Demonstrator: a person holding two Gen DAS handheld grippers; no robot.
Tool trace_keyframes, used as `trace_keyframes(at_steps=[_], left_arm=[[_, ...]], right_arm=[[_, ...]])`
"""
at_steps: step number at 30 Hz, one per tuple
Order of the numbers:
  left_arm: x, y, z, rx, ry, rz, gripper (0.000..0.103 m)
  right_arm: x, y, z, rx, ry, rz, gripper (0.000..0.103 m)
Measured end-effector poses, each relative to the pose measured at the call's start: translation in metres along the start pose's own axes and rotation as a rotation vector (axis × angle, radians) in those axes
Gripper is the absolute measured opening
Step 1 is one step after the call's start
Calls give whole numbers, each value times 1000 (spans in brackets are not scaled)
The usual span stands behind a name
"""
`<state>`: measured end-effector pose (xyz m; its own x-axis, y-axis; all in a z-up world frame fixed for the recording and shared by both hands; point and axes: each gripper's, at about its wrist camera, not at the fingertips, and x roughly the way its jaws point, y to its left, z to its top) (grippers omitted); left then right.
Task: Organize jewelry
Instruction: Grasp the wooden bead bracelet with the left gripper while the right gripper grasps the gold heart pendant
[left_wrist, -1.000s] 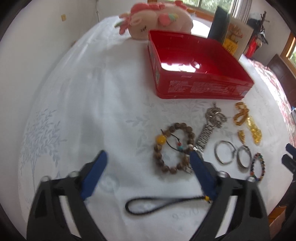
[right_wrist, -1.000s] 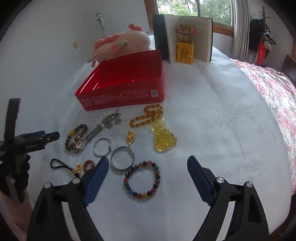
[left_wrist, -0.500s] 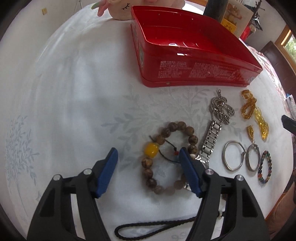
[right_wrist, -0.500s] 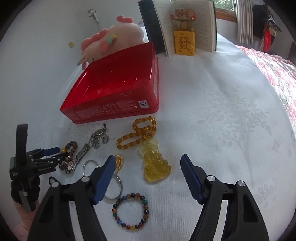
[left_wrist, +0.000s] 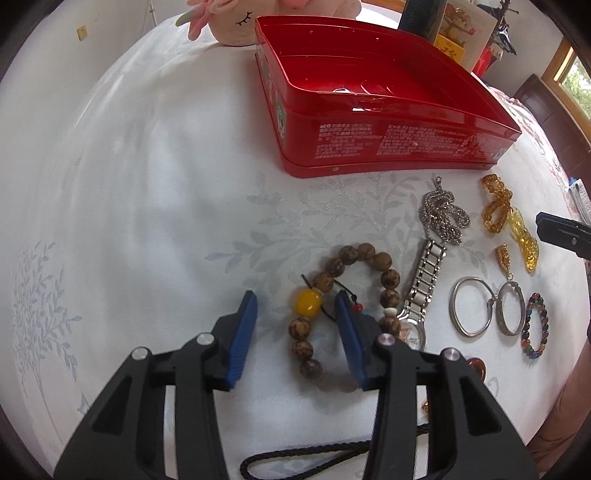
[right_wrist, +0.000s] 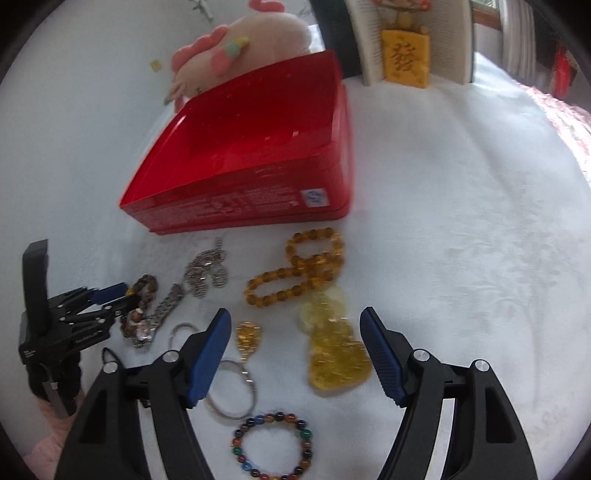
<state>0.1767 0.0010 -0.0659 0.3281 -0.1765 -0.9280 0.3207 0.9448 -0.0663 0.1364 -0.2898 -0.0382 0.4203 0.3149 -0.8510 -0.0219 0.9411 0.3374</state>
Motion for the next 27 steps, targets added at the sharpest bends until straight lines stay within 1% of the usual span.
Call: trace_keyframes(at_steps=[2, 4, 5, 6, 10, 14, 18, 20, 21, 22, 25, 27], left_arm=[[0, 0, 1, 1, -1, 3, 43], [0, -2, 2, 4, 0, 5, 42], [1, -3, 3, 6, -2, 7, 41], [1, -3, 4, 8, -5, 8, 39], [2, 0, 7, -7, -11, 5, 28], [2, 1, 6, -10, -12, 1, 27], [3, 0, 5, -7, -16, 5, 27], [3, 0, 5, -11, -21, 2, 27], [2, 1, 5, -13, -23, 1, 26], [2, 1, 5, -15, -26, -2, 22], [1, 1, 4, -27, -33, -4, 13], [-1, 5, 3, -39, -36, -18, 11]], right_arm=[[2, 7, 2, -17, 6, 10, 71], [4, 13, 1, -26, 23, 33, 58], [6, 14, 0, -27, 39, 52, 55], [10, 16, -1, -27, 58, 59, 48], [22, 24, -5, -37, 108, 59, 38], [32, 28, -6, -40, 131, 43, 37], [37, 31, -6, -54, 137, 3, 37], [38, 35, -7, -79, 131, -32, 34], [39, 37, -7, -92, 127, -61, 26], [40, 38, -7, -99, 120, -94, 20], [38, 37, -9, -96, 109, -88, 20], [35, 34, -10, -88, 99, -76, 19]])
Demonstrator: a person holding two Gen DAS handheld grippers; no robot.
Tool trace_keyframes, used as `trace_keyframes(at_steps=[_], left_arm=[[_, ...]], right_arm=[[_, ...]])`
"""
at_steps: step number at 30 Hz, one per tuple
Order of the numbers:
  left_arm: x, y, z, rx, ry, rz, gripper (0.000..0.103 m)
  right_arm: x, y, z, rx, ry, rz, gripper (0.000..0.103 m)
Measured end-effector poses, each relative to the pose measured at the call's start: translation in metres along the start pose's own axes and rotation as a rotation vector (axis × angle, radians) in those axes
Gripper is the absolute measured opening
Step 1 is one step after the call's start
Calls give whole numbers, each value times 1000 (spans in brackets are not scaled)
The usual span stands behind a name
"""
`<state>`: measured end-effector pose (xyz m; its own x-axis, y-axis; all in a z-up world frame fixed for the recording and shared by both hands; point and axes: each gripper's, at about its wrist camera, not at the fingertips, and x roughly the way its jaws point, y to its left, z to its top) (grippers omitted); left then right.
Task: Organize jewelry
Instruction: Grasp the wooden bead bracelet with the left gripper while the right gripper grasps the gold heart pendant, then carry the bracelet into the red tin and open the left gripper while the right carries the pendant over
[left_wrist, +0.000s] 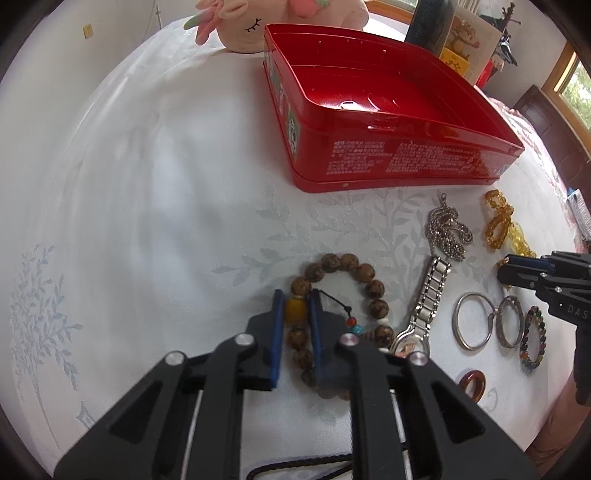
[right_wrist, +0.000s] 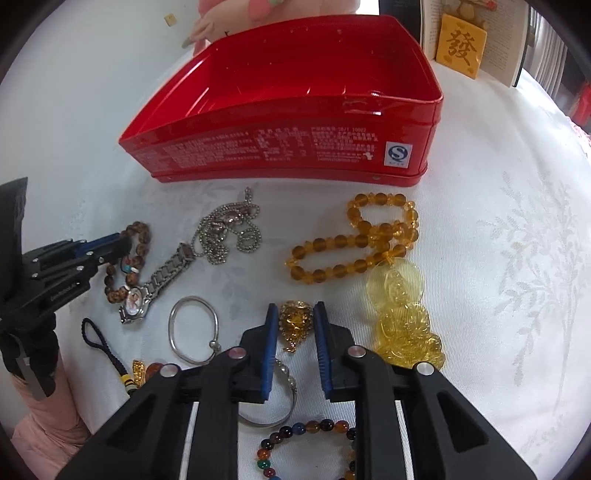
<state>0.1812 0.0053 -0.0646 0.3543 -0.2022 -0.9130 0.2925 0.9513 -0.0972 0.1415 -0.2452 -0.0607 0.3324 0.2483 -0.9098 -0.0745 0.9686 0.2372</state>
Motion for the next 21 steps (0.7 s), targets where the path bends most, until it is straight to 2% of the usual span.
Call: trace_keyframes(at_steps=[5, 9, 21], left_arm=[[-6, 7, 1, -39, -16, -35, 11], [-22, 9, 2, -52, -63, -55, 11], [-76, -13, 13, -34, -192, -103, 11]], right_arm=[[-18, -12, -4, 14, -40, 40, 19], [-34, -14, -3, 10, -78, 72, 19], [-59, -11, 9, -1, -137, 140, 19]])
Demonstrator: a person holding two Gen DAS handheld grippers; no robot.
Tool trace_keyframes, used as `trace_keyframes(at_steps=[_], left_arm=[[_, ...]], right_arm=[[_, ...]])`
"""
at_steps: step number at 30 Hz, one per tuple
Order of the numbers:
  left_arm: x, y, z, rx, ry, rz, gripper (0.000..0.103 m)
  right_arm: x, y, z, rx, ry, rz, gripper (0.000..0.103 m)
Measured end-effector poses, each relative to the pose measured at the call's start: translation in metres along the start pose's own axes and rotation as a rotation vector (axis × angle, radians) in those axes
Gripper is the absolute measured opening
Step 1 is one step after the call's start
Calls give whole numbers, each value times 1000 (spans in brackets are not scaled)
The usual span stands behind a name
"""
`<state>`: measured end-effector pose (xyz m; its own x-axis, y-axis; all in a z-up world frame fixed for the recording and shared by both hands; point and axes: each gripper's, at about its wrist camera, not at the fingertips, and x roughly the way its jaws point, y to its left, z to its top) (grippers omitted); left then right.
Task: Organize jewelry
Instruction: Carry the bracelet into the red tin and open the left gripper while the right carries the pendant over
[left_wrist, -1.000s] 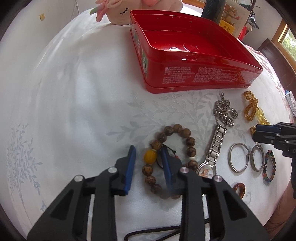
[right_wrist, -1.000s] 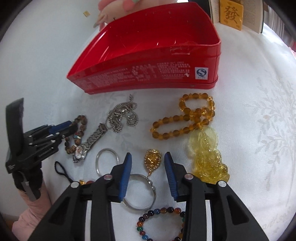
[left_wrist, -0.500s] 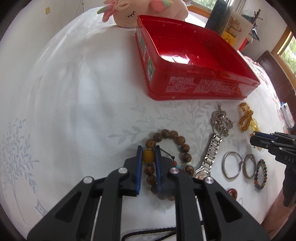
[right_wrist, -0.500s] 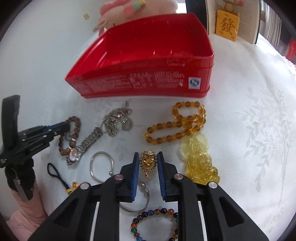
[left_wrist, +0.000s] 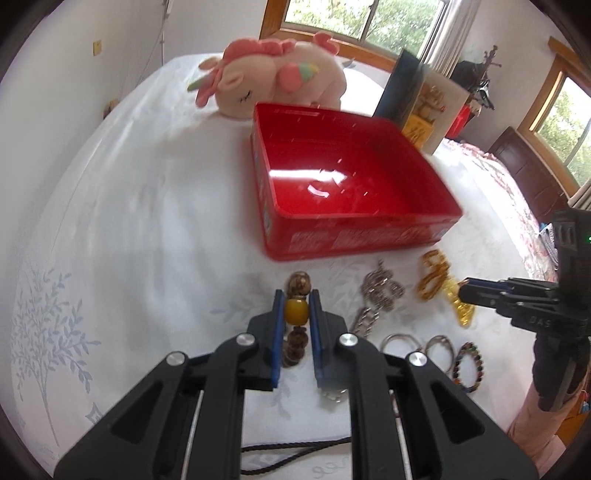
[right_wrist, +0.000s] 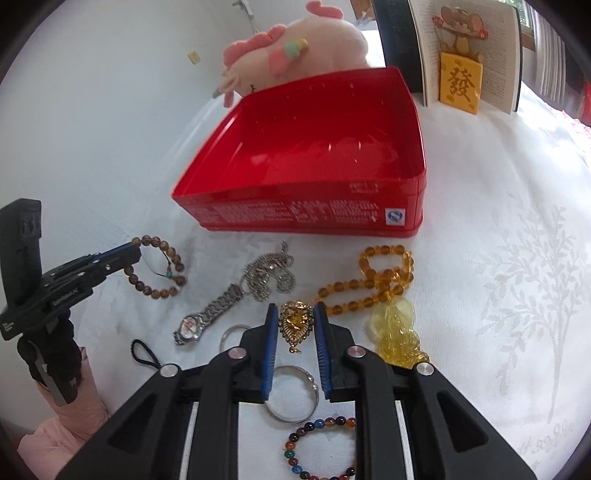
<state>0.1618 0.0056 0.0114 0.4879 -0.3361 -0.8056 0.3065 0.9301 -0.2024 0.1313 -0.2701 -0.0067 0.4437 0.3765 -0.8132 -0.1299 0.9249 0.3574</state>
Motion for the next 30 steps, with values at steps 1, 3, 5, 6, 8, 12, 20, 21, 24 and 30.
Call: trace_keyframes(at_steps=[1, 3, 5, 6, 8, 12, 20, 21, 24, 30], left_arm=[[-3, -1, 2, 6, -10, -2, 11], [-12, -5, 8, 18, -31, -10, 11], [-19, -10, 14, 26, -48, -22, 11], [-24, -14, 19, 35, -60, -28, 11], [-32, -19, 31, 47, -81, -41, 11], [-43, -34, 57, 73, -117, -73, 11], [-4, -55, 106, 72, -123, -107, 11], [5, -54, 107, 67, -110, -106, 11], [41, -50, 113, 38, -47, -79, 11], [87, -41, 111, 23, 41, 12, 11]], right_arm=[[-1, 2, 2, -2, -6, 4, 19], [-7, 5, 8, -8, -19, 6, 19], [-13, 7, 16, -14, -32, 0, 19], [-16, 8, 21, -16, -38, 1, 19], [-20, 9, 33, -19, -45, 7, 19], [-24, 11, 63, -14, -68, -4, 19], [7, -6, 109, 41, -53, -60, 19], [11, -9, 111, 45, -46, -66, 19], [32, -17, 115, 54, -2, -89, 19], [58, -27, 119, 53, 44, -145, 19]])
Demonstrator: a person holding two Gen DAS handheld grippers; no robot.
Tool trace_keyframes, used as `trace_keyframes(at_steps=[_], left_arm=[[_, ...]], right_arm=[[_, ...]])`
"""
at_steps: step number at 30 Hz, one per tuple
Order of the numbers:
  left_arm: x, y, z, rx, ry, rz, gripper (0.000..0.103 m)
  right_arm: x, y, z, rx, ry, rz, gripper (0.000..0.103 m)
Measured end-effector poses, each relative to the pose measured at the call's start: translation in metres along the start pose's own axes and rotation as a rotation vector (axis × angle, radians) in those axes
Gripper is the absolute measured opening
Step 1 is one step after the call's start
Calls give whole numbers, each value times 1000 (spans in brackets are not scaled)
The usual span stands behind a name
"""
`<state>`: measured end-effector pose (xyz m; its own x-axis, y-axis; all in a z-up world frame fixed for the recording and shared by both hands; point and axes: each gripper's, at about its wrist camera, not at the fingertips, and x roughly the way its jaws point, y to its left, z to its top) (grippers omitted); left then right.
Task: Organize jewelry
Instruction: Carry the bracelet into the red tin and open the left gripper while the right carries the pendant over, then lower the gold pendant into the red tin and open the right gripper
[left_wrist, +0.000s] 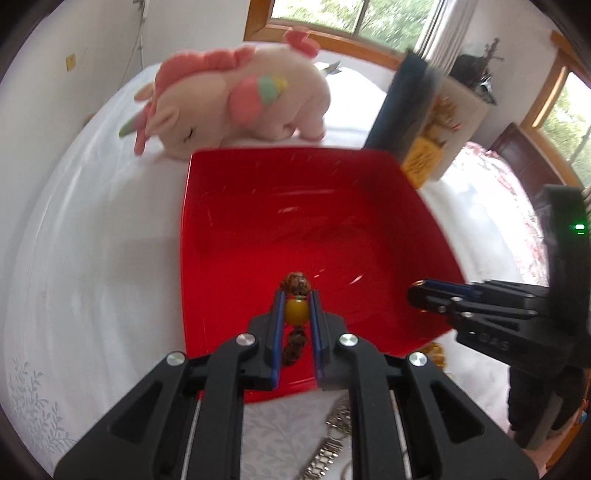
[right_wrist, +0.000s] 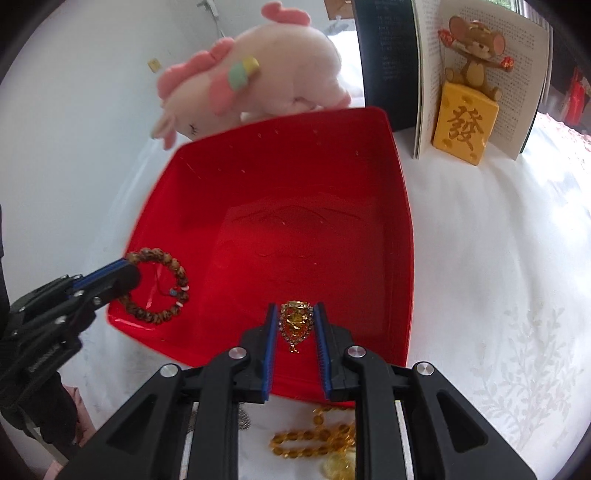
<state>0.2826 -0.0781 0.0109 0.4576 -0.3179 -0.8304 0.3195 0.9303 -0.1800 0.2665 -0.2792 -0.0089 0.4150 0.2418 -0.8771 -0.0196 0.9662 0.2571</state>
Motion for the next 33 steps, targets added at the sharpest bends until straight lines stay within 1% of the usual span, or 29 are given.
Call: trace_keyframes(at_steps=[2, 4, 7, 9, 11, 12, 13, 23, 31, 33], left_arm=[[10, 4, -1, -7, 13, 32, 11], [17, 8, -2, -17, 26, 31, 11], [22, 11, -4, -24, 37, 47, 12], [24, 14, -3, -27, 38, 47, 14], [23, 14, -2, -30, 37, 53, 25], [20, 15, -2, -31, 28, 54, 34], [18, 15, -1, -31, 20, 56, 39], [-6, 8, -6, -14, -9, 75, 39], [-43, -4, -22, 3, -48, 78, 39], [-51, -7, -28, 16, -52, 76, 42]], right_arm=[[7, -1, -1, -1, 8, -14, 19], [9, -1, -2, -8, 3, -47, 19], [11, -2, 0, -2, 1, -44, 20], [10, -3, 1, -6, 1, -33, 22], [9, -2, 1, -7, -7, -29, 22], [7, -1, 1, -9, -12, -27, 24], [6, -1, 1, -9, -16, -24, 24], [-17, -5, -5, 4, -40, -2, 24], [-44, -6, -20, 13, -72, -6, 24], [-50, -5, -25, 14, -74, -6, 24]])
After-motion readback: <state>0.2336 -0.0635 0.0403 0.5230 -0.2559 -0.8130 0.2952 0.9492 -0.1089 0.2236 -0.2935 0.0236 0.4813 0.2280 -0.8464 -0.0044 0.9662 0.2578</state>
